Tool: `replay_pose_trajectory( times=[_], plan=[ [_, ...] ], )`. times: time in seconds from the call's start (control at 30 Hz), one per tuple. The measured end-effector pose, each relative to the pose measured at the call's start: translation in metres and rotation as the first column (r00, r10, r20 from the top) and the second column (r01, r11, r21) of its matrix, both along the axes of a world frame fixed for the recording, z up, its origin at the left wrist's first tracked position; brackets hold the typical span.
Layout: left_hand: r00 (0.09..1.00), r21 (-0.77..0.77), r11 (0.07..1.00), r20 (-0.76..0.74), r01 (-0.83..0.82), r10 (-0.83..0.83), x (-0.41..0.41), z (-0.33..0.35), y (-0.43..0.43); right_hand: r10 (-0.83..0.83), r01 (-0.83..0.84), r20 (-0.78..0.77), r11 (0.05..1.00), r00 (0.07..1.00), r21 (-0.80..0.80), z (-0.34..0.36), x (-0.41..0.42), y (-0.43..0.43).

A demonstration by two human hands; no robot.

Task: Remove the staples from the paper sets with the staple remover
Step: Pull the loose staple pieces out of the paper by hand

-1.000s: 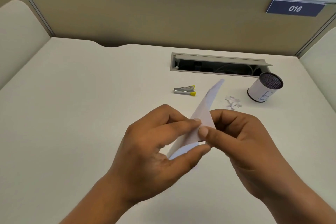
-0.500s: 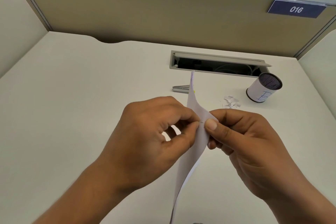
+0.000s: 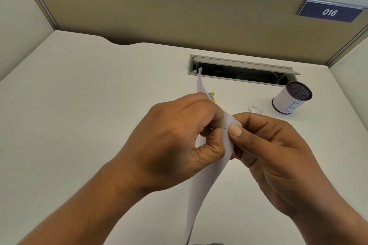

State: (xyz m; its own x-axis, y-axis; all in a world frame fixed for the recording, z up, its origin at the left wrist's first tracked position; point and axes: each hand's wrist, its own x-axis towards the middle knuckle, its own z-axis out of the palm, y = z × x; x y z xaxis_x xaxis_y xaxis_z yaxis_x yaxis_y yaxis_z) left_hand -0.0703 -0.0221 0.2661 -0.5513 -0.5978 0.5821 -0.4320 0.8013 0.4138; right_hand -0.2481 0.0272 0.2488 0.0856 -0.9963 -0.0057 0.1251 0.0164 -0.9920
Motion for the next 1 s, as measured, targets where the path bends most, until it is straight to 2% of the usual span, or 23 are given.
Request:
replay_pose_trajectory(
  times=[0.17,0.37,0.5,0.7,0.87,1.0],
  plan=[
    [0.995,0.030,0.999,-0.091,0.044,-0.041,0.008,-0.002,-0.002,-0.009,0.008,-0.028,1.000,1.000,-0.021,0.007,-0.004,-0.003],
    [0.999,-0.029,0.999,0.011,0.039,-0.039,0.007,0.004,-0.005,0.000,-0.002,-0.072,1.000,0.997,-0.026,0.015,-0.004,-0.006],
    [0.997,-0.050,0.997,0.037,0.065,-0.063,0.002,0.007,-0.007,0.035,-0.036,-0.037,0.999,0.999,-0.040,0.016,-0.001,-0.006],
    [0.997,-0.087,0.996,0.079,0.020,-0.013,-0.003,0.006,-0.008,0.006,-0.006,0.038,1.000,0.999,0.003,0.011,0.000,-0.005],
    [0.997,-0.116,0.992,-0.067,-0.048,0.040,-0.005,0.003,-0.008,0.019,-0.038,0.217,0.996,0.976,0.084,0.008,0.003,-0.005],
    [0.964,-0.005,0.995,-0.248,-0.100,0.096,-0.004,-0.002,-0.008,0.021,-0.054,0.318,0.994,0.948,0.096,0.013,0.005,-0.006]
  ],
)
